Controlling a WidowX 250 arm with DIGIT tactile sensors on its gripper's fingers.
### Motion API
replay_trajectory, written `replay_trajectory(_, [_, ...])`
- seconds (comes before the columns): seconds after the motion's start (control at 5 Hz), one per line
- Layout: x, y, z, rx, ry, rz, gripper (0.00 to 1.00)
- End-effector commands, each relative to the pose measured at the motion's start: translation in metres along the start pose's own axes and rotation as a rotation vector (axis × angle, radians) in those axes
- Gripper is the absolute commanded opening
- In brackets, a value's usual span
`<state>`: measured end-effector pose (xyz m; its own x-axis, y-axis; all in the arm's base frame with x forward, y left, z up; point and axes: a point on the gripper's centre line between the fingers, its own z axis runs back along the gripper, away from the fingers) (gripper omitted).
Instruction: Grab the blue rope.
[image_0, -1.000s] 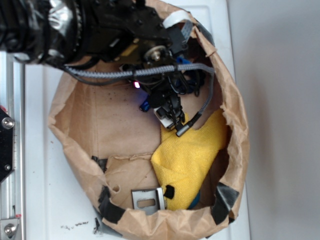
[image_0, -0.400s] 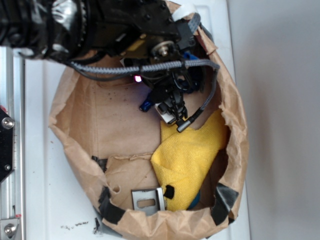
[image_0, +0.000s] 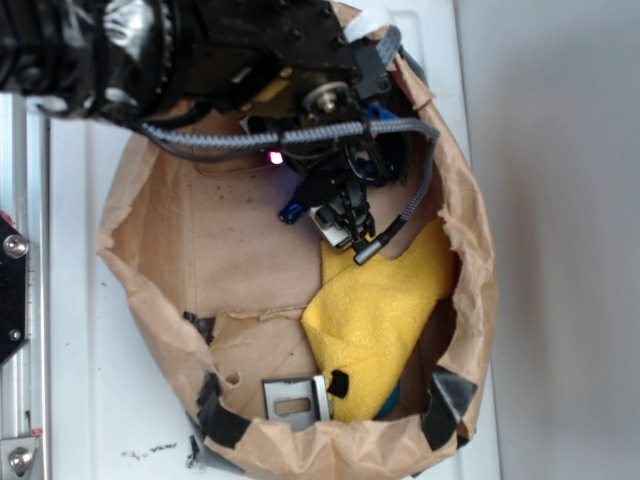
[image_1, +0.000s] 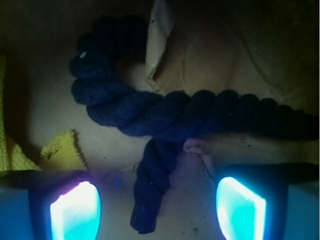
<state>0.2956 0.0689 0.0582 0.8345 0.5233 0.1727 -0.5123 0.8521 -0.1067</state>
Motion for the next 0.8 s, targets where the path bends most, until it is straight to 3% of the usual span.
replay_trajectory(0.0, [0.001, -0.008, -0.007, -0.015, -0.135, -0.062, 1.0])
replay_trajectory(0.4, [-0.009, -0.012, -0.018, 0.029, -0.153, -0.106, 1.0])
replay_trajectory(0.6, [-0.01, -0.012, -0.017, 0.05, -0.187, -0.095, 0.0])
